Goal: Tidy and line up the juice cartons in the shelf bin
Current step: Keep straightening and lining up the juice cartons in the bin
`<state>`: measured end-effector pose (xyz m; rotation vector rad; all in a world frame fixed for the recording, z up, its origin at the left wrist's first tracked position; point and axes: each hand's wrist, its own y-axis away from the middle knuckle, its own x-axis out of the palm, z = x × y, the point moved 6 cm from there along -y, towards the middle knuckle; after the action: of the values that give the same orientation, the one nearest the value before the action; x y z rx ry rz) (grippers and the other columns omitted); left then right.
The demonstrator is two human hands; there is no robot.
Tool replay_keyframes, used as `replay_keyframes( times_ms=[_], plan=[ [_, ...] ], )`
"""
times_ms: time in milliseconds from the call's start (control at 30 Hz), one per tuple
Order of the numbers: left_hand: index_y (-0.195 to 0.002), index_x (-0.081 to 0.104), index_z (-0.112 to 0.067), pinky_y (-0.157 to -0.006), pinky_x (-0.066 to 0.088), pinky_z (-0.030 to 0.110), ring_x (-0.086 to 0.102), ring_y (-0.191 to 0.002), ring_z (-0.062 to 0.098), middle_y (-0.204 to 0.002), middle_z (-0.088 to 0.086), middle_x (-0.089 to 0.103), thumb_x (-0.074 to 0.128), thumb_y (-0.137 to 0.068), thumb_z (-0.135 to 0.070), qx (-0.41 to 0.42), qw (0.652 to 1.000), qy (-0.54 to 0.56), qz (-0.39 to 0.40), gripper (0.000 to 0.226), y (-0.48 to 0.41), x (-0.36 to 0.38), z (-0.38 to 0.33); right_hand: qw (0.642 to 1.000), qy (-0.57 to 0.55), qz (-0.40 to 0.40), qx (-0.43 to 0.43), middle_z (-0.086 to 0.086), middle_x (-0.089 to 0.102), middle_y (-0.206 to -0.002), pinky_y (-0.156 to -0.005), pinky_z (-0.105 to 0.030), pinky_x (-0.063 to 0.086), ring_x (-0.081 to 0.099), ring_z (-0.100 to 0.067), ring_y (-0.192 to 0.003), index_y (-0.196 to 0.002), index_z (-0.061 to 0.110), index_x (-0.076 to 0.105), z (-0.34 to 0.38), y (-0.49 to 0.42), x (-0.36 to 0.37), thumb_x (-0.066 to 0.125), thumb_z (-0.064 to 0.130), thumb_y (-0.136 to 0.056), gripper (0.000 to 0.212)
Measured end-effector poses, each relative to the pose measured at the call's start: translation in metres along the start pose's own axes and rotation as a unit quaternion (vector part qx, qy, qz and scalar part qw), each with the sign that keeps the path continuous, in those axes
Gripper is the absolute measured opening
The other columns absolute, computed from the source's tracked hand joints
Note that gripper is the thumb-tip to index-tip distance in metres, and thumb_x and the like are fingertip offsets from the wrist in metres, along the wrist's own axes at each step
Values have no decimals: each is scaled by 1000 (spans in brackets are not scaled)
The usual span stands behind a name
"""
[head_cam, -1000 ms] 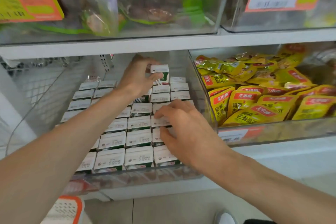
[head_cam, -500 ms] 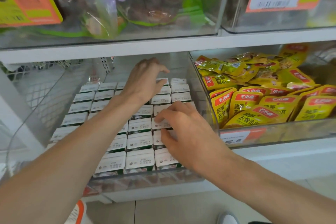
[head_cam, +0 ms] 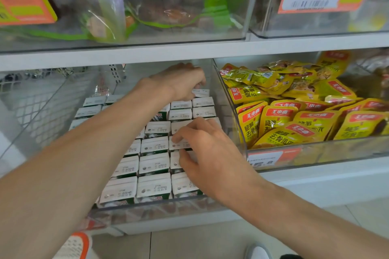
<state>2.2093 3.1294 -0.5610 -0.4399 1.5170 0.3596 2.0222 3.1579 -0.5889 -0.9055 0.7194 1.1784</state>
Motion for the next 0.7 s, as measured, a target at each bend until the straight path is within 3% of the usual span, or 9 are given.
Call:
replay_keyframes(
  times_ms=[133, 333, 400, 567, 700],
  plan=[
    [-130, 68, -15, -85, 47, 28, 69, -107, 27, -117, 5, 73, 80, -91, -16, -2, 1000, 10, -10, 41, -3, -1, 0, 1000, -1, 0, 3, -2, 58, -130, -104, -33, 41, 42, -21, -127, -133, 21, 66, 0, 0, 1, 60, 13, -98, 37],
    [-117, 72, -7, -80, 46, 32, 67, -103, 33, -109, 11, 71, 73, -97, -17, 45, 999, 18, -19, 22, -1, 6, 1, 1000, -3, -5, 5, -2, 58, -129, -104, -38, 44, 42, -22, -126, -133, 21, 67, 0, 0, 1, 60, 13, -97, 38],
    [-109, 69, -3, -82, 48, 39, 64, -99, 32, -102, 11, 66, 70, -98, -15, 69, 996, 38, -39, 15, 5, 10, 1, 1000, -3, -7, 4, -2, 58, -129, -104, -38, 44, 41, -21, -125, -134, 21, 66, 0, 0, 1, 60, 14, -97, 38],
    [-141, 58, -6, -106, 42, 36, 55, -121, 25, -126, 12, 63, 64, -102, -9, 69, 985, 113, -111, 40, 22, 16, 1, 1000, 1, -9, 1, -1, 58, -130, -104, -34, 41, 41, -20, -123, -134, 21, 66, 0, 0, 1, 60, 14, -97, 38],
    [-142, 54, -9, -110, 39, 31, 53, -128, 22, -133, 9, 59, 59, -104, -9, 57, 980, 150, -117, 39, 26, 13, -2, 1000, 0, -9, 1, 0, 58, -131, -104, -35, 42, 41, -20, -124, -135, 21, 66, 1, 0, 1, 60, 15, -98, 38]
  ],
)
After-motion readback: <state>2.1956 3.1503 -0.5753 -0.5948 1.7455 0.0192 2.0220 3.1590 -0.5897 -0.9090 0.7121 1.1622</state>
